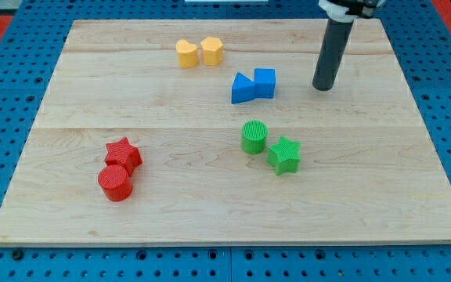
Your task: Move blue cube and blue triangle into yellow heart
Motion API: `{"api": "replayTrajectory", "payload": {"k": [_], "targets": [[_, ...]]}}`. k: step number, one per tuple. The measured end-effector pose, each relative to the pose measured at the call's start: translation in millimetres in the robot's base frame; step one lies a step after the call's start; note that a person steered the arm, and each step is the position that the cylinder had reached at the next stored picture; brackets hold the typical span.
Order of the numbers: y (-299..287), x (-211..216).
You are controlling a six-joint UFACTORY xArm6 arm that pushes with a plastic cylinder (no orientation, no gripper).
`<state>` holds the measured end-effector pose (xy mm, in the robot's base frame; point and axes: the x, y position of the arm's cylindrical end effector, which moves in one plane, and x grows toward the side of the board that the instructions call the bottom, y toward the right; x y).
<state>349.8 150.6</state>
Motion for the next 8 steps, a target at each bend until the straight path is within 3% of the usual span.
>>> {"api": "replayTrajectory", "payload": {"k": [1, 3, 6, 8], "targets": [[1, -20], [-5, -19], [-180, 4], [-168, 43]]}}
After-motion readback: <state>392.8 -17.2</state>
